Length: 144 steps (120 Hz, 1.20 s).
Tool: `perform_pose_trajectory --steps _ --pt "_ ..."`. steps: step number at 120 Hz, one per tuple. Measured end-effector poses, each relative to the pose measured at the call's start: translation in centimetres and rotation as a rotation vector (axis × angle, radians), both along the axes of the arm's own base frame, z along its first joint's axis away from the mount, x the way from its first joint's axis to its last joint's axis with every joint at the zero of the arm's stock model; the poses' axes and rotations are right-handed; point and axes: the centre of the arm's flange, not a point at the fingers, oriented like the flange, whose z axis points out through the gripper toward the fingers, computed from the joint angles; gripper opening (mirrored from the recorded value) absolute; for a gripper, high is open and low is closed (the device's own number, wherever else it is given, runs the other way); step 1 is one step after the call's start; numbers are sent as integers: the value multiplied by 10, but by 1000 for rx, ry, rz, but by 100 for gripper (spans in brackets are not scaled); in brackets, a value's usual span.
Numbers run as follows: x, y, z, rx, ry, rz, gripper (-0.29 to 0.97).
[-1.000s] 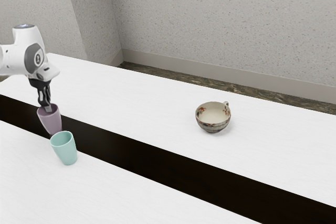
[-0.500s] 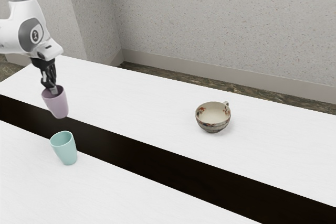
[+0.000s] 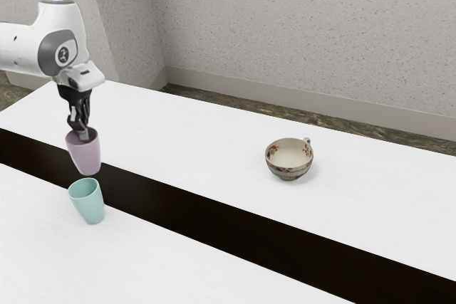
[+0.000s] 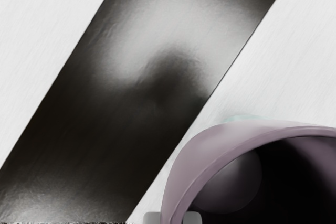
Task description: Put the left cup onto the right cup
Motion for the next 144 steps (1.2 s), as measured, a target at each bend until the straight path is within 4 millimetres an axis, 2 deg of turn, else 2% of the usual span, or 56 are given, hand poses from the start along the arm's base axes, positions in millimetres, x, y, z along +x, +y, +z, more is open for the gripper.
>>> perform_pose_trajectory --steps 24,58,89,115,128,144 --pt "-12 -2 -12 1 43 42 -11" --pt "-22 -12 -17 9 77 81 -11" --pt "-29 -7 -33 14 109 127 -11" --pt "-20 -9 -40 44 98 124 -11" --pt "-8 -17 -45 58 94 107 -10" --pt "-4 -21 -54 56 97 112 -10"
